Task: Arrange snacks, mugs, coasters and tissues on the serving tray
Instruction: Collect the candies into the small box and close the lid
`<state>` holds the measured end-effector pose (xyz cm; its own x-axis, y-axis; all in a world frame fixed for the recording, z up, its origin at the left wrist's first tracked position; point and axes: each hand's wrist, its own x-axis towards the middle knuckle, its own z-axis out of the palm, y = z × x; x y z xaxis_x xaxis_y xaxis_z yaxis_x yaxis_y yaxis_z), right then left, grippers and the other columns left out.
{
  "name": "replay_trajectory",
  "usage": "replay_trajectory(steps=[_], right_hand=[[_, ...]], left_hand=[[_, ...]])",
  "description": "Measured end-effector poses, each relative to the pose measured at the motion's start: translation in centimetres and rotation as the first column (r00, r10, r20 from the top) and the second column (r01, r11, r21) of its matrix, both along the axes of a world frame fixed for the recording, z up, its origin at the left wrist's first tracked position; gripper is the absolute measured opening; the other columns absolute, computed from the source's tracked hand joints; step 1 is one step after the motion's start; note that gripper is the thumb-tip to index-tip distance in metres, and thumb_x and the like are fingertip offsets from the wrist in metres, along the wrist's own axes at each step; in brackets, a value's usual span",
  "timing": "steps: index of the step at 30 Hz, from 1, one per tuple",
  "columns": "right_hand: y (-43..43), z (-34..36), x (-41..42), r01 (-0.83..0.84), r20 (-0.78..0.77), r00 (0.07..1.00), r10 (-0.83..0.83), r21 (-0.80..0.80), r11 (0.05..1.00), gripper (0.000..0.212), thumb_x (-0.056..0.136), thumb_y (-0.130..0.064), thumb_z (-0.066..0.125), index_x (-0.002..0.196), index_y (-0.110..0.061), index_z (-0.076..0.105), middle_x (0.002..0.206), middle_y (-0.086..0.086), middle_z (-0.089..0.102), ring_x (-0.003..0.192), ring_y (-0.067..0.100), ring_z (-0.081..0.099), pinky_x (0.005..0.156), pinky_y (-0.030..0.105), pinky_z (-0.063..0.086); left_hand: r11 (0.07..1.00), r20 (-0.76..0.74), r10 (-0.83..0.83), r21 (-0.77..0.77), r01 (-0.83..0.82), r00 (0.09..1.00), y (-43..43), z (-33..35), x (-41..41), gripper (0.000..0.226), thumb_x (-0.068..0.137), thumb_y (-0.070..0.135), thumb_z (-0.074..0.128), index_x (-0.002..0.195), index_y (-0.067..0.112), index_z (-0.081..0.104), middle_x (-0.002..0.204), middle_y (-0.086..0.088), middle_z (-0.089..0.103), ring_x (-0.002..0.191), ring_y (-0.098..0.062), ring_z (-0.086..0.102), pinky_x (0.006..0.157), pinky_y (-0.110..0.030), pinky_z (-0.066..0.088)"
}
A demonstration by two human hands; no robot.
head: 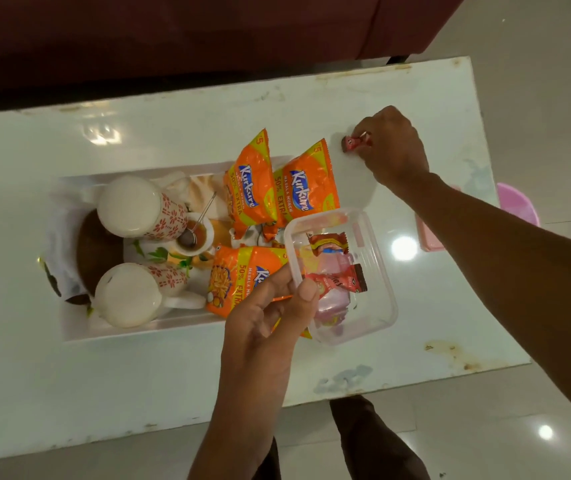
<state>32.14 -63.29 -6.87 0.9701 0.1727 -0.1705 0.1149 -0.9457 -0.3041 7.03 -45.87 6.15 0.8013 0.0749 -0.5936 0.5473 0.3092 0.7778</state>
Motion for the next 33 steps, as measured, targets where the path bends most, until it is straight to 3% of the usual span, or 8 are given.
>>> replay_trajectory(steps=[4, 7, 11, 16, 20, 23, 29, 33], right_hand=[[-0.1, 2.0, -1.8, 0.147, 0.034, 0.987, -0.156, 0.192, 0.970, 0.022, 0.084, -0.026, 0.070, 0.105, -0.018, 0.073, 0.112, 0.007, 0.066, 0.099, 0.020, 0.062, 0.081, 0.034, 0.052], [-0.3, 7.5, -5.2, 0.198, 0.082, 0.962, -0.260, 0.447, 0.873, 0.024, 0.081, -0.033, 0.074, 0.101, -0.020, 0.074, 0.105, -0.007, 0.070, 0.083, 0.006, 0.063, 0.069, 0.009, 0.046], [-0.6, 15.9, -11.9, 0.119, -0.032, 0.992, -0.123, 0.566, 0.816, 0.020, 0.075, -0.044, 0.077, 0.091, -0.034, 0.074, 0.091, -0.023, 0.071, 0.064, 0.009, 0.063, 0.051, 0.010, 0.044], [0.1, 19.7, -17.6, -0.285, -0.113, 0.929, 0.352, 0.391, 0.875, 0.024, 0.071, -0.037, 0.077, 0.093, -0.029, 0.077, 0.088, -0.016, 0.070, 0.060, -0.004, 0.053, 0.053, 0.001, 0.038], [-0.6, 19.2, -18.9, -0.437, -0.165, 0.863, 0.477, 0.229, 0.870, 0.026, 0.068, -0.031, 0.084, 0.092, -0.026, 0.079, 0.090, -0.009, 0.074, 0.048, -0.013, 0.029, 0.061, 0.001, 0.022], [-1.1, 19.0, -19.4, -0.462, -0.175, 0.851, 0.495, 0.196, 0.865, 0.026, 0.061, -0.024, 0.090, 0.085, -0.020, 0.080, 0.082, -0.003, 0.075, 0.052, 0.003, 0.050, 0.061, 0.013, 0.034], [-4.5, 20.1, -19.6, -0.307, -0.140, 0.917, 0.374, 0.352, 0.884, 0.035, 0.064, -0.045, 0.079, 0.094, -0.028, 0.077, 0.090, -0.015, 0.071, 0.056, -0.017, 0.046, 0.054, -0.002, 0.038], [-8.6, 18.8, -18.4, 0.006, 0.021, 1.000, -0.016, 0.392, 0.920, 0.017, 0.075, -0.048, 0.075, 0.084, -0.034, 0.072, 0.072, -0.039, 0.058, 0.065, -0.008, 0.059, 0.062, 0.002, 0.043]], left_hand=[[1.000, 0.002, -0.010, 0.014, 0.010, 1.000, 0.7, -0.3, -0.1, 0.044, 0.078, 0.049, 0.067, 0.118, 0.031, 0.073, 0.120, 0.003, 0.075, 0.116, -0.018, 0.068, 0.102, -0.047, 0.051], [1.000, 0.005, -0.003, 0.020, 0.003, 1.000, 1.1, -0.3, -0.1, 0.049, 0.078, 0.049, 0.067, 0.121, 0.024, 0.071, 0.120, -0.001, 0.075, 0.115, -0.019, 0.069, 0.101, -0.046, 0.052], [0.999, 0.000, 0.000, 0.034, 0.000, 1.000, 1.1, -0.2, -0.2, 0.053, 0.078, 0.051, 0.067, 0.123, 0.023, 0.070, 0.120, -0.002, 0.075, 0.116, -0.020, 0.068, 0.106, -0.052, 0.049], [0.996, 0.038, -0.071, 0.064, 0.068, 0.997, 0.0, 0.4, -0.8, 0.042, 0.083, 0.051, 0.065, 0.120, 0.033, 0.071, 0.117, 0.002, 0.076, 0.116, -0.022, 0.067, 0.108, -0.058, 0.044], [0.991, 0.049, -0.102, 0.092, 0.097, 0.994, -1.1, 0.8, -1.7, 0.044, 0.083, 0.053, 0.064, 0.121, 0.033, 0.070, 0.117, 0.007, 0.075, 0.116, -0.018, 0.067, 0.108, -0.056, 0.045], [0.987, 0.044, -0.117, 0.117, 0.111, 0.992, -2.2, 0.9, -2.0, 0.042, 0.084, 0.054, 0.063, 0.122, 0.036, 0.069, 0.118, 0.010, 0.075, 0.115, -0.013, 0.067, 0.107, -0.050, 0.047], [0.987, 0.023, -0.134, 0.096, 0.132, 0.991, -4.6, 0.4, -1.9, 0.047, 0.087, 0.049, 0.063, 0.129, 0.030, 0.065, 0.125, 0.002, 0.073, 0.119, -0.018, 0.067, 0.107, -0.049, 0.047], [0.995, 0.025, -0.094, 0.048, 0.093, 0.995, -6.0, -0.2, -1.8, 0.046, 0.087, 0.044, 0.064, 0.129, 0.026, 0.065, 0.126, 0.002, 0.072, 0.120, -0.017, 0.066, 0.100, -0.043, 0.054]])
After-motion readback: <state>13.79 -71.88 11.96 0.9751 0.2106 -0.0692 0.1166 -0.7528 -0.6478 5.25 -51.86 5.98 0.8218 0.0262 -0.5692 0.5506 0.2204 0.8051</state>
